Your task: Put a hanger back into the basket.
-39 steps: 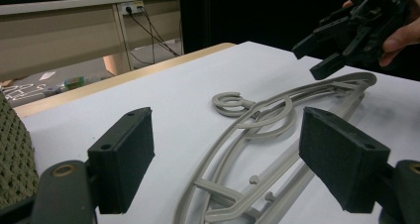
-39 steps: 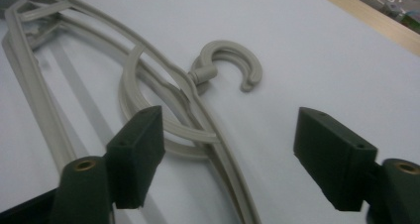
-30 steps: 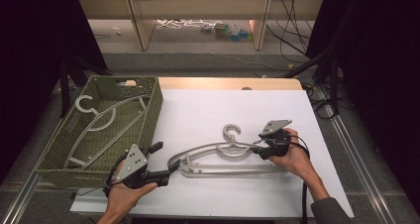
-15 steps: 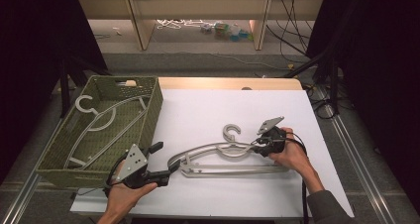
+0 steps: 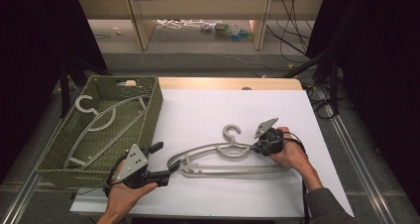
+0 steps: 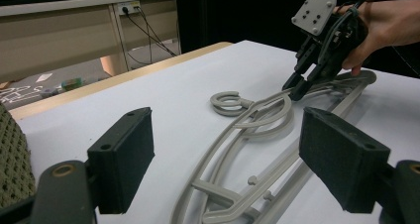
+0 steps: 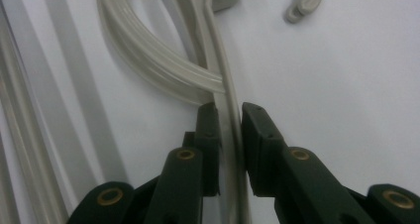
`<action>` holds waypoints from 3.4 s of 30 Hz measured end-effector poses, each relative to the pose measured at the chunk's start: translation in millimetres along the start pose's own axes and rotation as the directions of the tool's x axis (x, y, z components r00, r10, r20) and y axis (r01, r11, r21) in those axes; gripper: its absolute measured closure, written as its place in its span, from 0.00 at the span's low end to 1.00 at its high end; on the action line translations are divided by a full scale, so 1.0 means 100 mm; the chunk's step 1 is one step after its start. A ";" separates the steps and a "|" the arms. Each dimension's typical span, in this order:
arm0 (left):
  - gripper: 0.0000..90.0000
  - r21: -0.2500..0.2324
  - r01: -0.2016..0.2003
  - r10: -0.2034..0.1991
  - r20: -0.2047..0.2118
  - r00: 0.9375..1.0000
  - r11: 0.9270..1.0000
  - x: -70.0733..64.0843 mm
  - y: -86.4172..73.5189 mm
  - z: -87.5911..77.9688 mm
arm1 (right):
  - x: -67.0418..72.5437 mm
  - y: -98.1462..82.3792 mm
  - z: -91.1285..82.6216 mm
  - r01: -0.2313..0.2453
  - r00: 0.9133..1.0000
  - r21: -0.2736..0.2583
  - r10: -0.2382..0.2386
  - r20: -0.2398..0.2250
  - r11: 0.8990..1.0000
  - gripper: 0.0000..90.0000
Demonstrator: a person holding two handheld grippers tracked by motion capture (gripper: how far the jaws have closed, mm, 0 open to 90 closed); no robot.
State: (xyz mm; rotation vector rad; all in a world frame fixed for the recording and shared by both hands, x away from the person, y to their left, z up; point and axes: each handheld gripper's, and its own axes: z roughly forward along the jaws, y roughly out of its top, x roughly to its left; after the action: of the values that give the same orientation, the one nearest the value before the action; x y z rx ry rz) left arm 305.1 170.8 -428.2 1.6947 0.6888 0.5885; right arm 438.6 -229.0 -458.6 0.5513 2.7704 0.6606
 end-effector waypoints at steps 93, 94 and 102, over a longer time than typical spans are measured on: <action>0.87 0.293 -0.190 0.058 0.405 0.912 0.937 -0.25 0.59 1.01 | 0.49 0.46 -0.91 0.418 0.901 -0.303 -0.433 0.018 0.857 0.91; 0.87 0.287 -0.197 0.066 0.409 0.910 0.938 -0.25 0.59 1.02 | 0.48 0.46 -0.91 0.429 0.896 -0.308 -0.442 0.030 0.849 0.91; 0.77 0.318 -0.206 0.057 0.420 0.906 0.925 -0.22 0.47 1.08 | 0.49 0.46 -0.92 0.437 0.890 -0.313 -0.456 0.014 0.843 0.91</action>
State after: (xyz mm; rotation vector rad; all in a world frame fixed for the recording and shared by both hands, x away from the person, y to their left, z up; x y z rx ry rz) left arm 371.2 73.5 -406.6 2.1367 0.3922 0.1922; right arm 379.4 -206.0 -364.3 -0.1851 2.6228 0.9731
